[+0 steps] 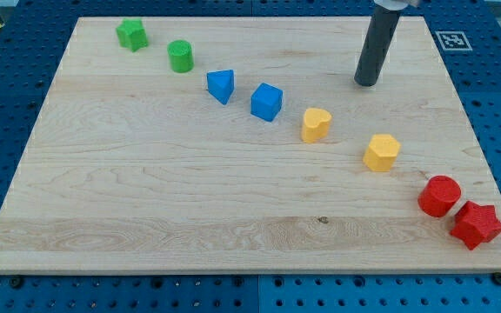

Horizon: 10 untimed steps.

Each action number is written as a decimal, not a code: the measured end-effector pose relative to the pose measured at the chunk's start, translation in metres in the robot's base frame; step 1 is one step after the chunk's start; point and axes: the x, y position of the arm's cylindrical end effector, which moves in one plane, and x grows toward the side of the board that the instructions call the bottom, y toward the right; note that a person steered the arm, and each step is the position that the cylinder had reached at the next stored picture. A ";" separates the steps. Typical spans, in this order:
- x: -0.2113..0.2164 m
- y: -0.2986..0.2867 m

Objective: Move the blue cube towards the left center

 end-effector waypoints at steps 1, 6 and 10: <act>0.000 0.000; 0.051 -0.189; 0.055 -0.102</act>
